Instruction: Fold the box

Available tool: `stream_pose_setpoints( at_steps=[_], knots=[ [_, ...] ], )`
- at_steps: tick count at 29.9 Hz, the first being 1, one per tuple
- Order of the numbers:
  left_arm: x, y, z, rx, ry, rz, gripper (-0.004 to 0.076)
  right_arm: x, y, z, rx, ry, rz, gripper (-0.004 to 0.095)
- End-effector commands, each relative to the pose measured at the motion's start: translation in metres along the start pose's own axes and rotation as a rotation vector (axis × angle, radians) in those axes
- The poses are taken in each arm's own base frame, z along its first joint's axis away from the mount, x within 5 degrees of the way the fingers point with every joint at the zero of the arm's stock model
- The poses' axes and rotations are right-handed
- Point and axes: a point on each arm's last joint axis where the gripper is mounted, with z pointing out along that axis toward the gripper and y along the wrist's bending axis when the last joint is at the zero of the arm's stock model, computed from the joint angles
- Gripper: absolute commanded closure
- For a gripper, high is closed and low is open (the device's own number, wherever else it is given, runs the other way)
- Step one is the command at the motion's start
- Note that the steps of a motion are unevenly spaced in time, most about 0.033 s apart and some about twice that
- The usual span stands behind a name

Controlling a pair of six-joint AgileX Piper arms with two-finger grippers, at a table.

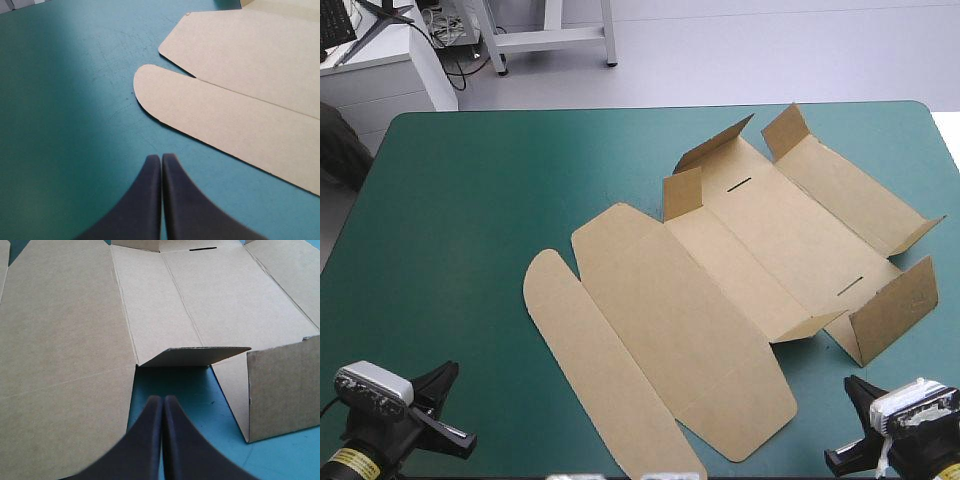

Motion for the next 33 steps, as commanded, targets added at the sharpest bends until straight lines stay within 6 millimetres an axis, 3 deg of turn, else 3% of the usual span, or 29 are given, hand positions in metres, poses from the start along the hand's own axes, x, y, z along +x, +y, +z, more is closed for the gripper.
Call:
stream_pose_setpoints(
  at_steps=[1,12,15,20,23,29,33],
  knots=[
    [-0.013,0.0,-0.003,0.004,-0.082,-0.003,0.0734,-0.013,-0.001,-0.003,0.012,-0.082,0.002,0.0923],
    [-0.013,0.0,-0.003,0.004,-0.082,-0.003,0.0734,-0.012,-0.001,-0.003,0.012,-0.08,-0.002,0.0889],
    [-0.013,0.0,-0.003,0.004,-0.082,-0.003,0.0734,-0.012,-0.001,-0.003,0.007,-0.082,0.003,0.0765],
    [-0.013,0.0,-0.003,0.004,-0.082,-0.003,0.0734,-0.013,0.001,-0.003,-0.013,-0.085,0.019,0.0452],
    [-0.013,0.0,-0.003,0.004,-0.082,-0.003,0.0734,-0.013,0.001,-0.003,-0.014,-0.085,0.025,0.0318],
    [-0.013,0.0,-0.003,0.004,-0.082,-0.003,0.0734,-0.017,0.0,-0.003,-0.014,-0.119,0.149,0.0306],
    [-0.013,0.0,-0.003,0.004,-0.082,-0.003,0.0734,-0.026,-0.002,-0.003,-0.017,-0.11,0.214,0.0399]
  ],
)
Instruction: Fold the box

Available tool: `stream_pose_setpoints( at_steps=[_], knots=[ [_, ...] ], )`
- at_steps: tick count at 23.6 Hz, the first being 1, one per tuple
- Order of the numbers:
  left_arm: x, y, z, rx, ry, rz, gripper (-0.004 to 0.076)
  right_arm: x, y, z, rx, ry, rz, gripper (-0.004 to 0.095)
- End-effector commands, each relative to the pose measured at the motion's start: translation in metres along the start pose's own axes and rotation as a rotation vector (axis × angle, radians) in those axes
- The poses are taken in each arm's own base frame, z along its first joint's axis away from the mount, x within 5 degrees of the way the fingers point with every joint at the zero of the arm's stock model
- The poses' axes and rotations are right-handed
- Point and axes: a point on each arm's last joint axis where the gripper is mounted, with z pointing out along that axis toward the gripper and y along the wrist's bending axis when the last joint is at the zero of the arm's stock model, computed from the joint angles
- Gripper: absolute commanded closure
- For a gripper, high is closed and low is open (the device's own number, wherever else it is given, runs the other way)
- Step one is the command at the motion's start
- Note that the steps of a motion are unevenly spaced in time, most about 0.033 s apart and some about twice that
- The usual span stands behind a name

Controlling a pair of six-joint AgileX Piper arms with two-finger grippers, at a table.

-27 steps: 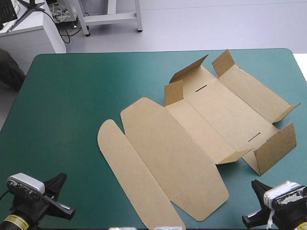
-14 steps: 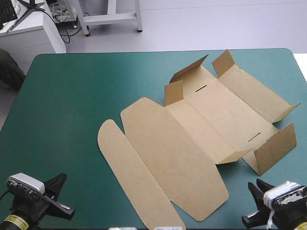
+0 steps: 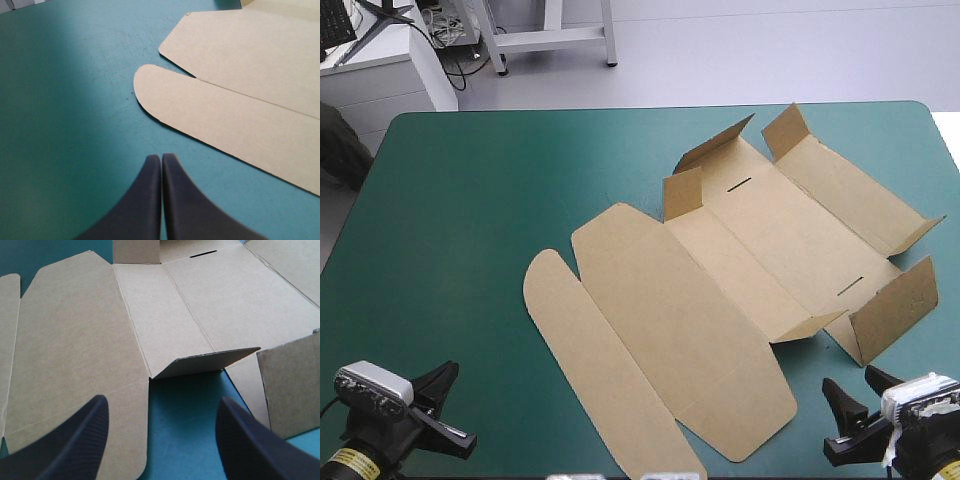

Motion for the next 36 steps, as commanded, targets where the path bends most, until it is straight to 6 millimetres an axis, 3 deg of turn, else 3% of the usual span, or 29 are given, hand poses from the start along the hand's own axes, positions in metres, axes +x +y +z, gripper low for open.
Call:
stream_pose_setpoints(
  at_steps=[1,4,7,12,15,22,30,36],
  knots=[
    [-0.013,0.0,-0.003,0.004,-0.082,-0.003,0.0734,-0.027,0.001,-0.001,-0.006,-0.068,0.067,0.0427],
    [-0.013,0.0,-0.003,0.004,-0.082,-0.003,0.0734,-0.05,0.001,0.007,-0.014,-0.02,0.084,0.0463],
    [-0.013,0.0,-0.003,0.004,-0.082,-0.003,0.0734,-0.078,-0.002,0.032,-0.016,0.149,0.135,0.0462],
    [-0.013,0.0,-0.003,0.004,-0.082,-0.003,0.0734,-0.091,-0.005,0.081,-0.041,0.353,0.268,0.0462],
    [-0.013,0.0,-0.003,0.004,-0.082,-0.003,0.0734,-0.092,-0.008,0.1,-0.021,0.386,0.382,0.0462],
    [-0.013,0.0,-0.003,0.004,-0.082,-0.003,0.0734,-0.088,-0.021,0.105,0.149,0.4,0.566,0.0463],
    [-0.013,0.0,-0.003,0.004,-0.082,-0.003,0.0734,-0.087,-0.024,0.107,0.216,0.385,0.715,0.0463],
    [-0.013,0.0,-0.003,0.004,-0.082,-0.003,0.0734,-0.08,-0.029,0.129,0.273,0.472,0.793,0.0463]
  ],
)
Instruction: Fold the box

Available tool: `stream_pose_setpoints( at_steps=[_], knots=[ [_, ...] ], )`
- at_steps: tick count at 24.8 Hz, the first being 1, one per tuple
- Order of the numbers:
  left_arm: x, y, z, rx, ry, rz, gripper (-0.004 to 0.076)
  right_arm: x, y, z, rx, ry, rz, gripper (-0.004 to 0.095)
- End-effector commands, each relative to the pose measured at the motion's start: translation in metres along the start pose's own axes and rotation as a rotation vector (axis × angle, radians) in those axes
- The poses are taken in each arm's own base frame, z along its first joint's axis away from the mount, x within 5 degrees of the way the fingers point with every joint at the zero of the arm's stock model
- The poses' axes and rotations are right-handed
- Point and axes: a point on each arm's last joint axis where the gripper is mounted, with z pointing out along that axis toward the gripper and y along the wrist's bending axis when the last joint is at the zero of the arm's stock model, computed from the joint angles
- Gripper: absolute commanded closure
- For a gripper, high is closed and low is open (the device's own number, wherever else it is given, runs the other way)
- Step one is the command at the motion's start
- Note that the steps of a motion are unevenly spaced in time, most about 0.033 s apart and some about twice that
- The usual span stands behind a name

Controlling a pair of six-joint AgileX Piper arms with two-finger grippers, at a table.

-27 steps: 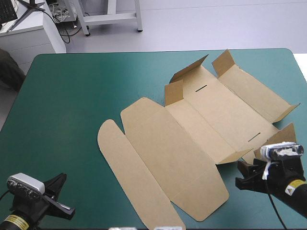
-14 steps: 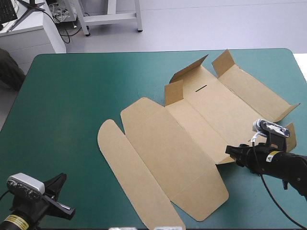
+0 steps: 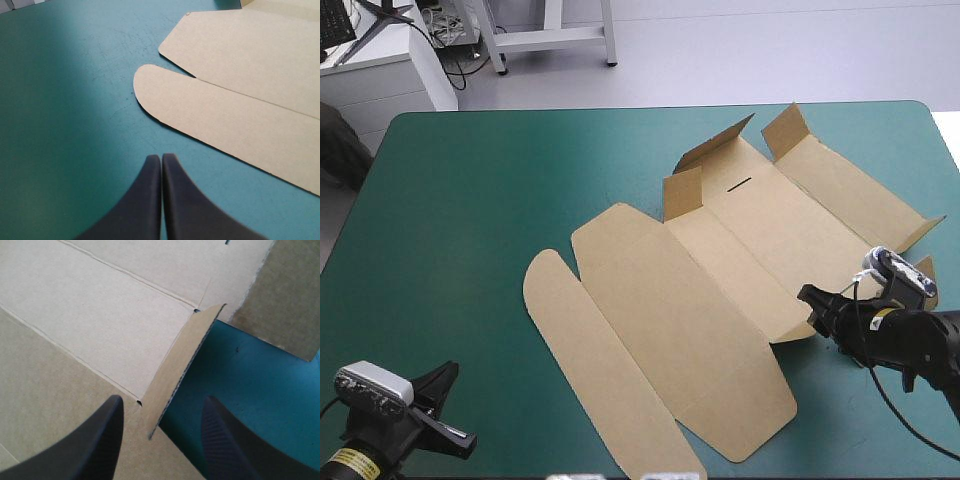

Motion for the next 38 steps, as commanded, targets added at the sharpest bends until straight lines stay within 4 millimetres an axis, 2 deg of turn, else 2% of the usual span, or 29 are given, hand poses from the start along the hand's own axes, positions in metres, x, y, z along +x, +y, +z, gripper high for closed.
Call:
stream_pose_setpoints(
  at_steps=[1,6,11,14,15,16,17,22,26,33,38],
  knots=[
    [-0.013,0.0,-0.003,0.004,-0.082,-0.003,0.0734,-0.012,0.008,0.006,-0.006,-0.022,0.018,0.0463],
    [-0.013,0.001,-0.003,-0.011,-0.082,0.012,0.0734,-0.023,0.011,0.041,0.062,0.023,0.082,0.0463],
    [-0.013,0.001,-0.003,-0.011,-0.082,0.012,0.0734,-0.026,0.01,0.07,0.122,0.101,0.116,0.047],
    [-0.013,0.001,-0.003,-0.011,-0.082,0.012,0.0734,-0.026,0.009,0.077,0.143,0.128,0.074,0.064],
    [-0.013,0.001,-0.003,-0.011,-0.082,0.012,0.0734,-0.026,0.009,0.077,0.141,0.127,0.062,0.074],
    [-0.013,0.001,-0.003,-0.011,-0.082,0.012,0.0734,-0.026,0.009,0.077,0.139,0.124,0.045,0.0881],
    [-0.013,0.001,-0.003,-0.011,-0.082,0.012,0.0734,-0.027,0.009,0.077,0.138,0.121,0.039,0.0926],
    [-0.013,0.001,-0.003,-0.011,-0.082,0.012,0.0734,-0.03,0.012,0.077,0.122,0.106,-0.057,0.0926],
    [-0.013,0.001,-0.003,-0.011,-0.082,0.013,0.0734,-0.045,0.023,0.08,0.116,0.096,-0.211,0.0926],
    [-0.013,0.001,-0.003,-0.011,-0.082,0.013,0.0734,-0.085,0.056,0.102,0.13,0.164,-0.463,0.0926],
    [-0.013,0.001,-0.003,-0.011,-0.082,0.013,0.0734,-0.124,0.088,0.12,0.112,0.185,-0.667,0.0926]
  ],
)
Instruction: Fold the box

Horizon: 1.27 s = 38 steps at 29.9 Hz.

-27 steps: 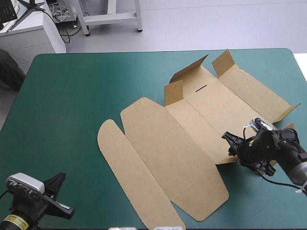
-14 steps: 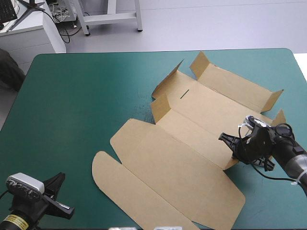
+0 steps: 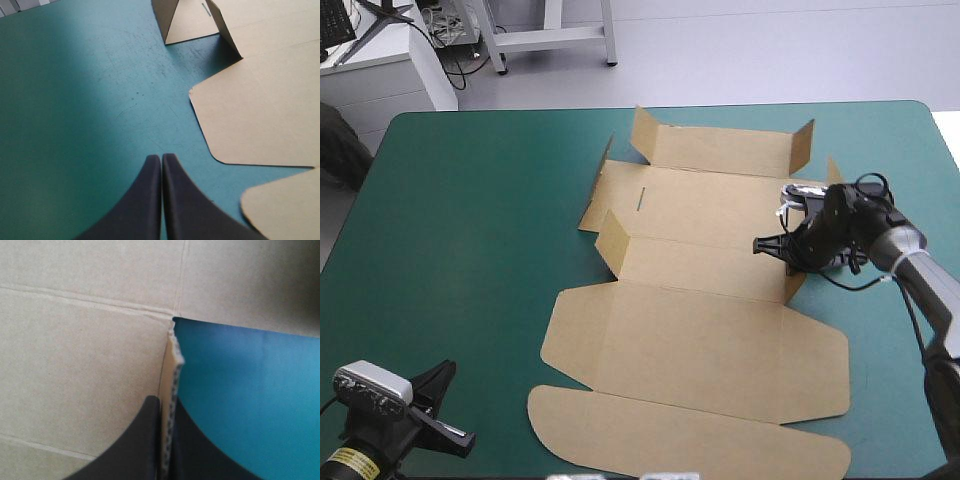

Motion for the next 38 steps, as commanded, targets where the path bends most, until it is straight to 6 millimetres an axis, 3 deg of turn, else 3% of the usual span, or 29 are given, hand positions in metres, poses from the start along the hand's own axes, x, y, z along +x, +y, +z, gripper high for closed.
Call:
stream_pose_setpoints(
  at_steps=[1,10,18,30,38],
  knots=[
    [-0.013,0.0,-0.003,0.005,-0.082,-0.005,0.0734,-0.041,0.007,-0.021,0.008,-0.096,-0.189,0.0926],
    [-0.013,0.0,-0.003,0.005,-0.082,-0.005,0.0734,-0.113,0.016,-0.025,0.082,-0.101,-0.586,0.0927],
    [-0.013,0.0,-0.003,0.005,-0.082,-0.005,0.0734,-0.146,0.04,-0.024,-0.032,-0.204,-0.813,0.0927],
    [-0.013,0.0,-0.003,0.006,-0.084,-0.006,0.0734,-0.118,0.131,-0.018,-0.066,-0.211,-1.196,0.0927],
    [-0.013,0.0,-0.003,0.007,-0.084,-0.007,0.0734,-0.092,0.181,-0.017,-0.107,-0.213,-1.366,0.0928]
  ],
)
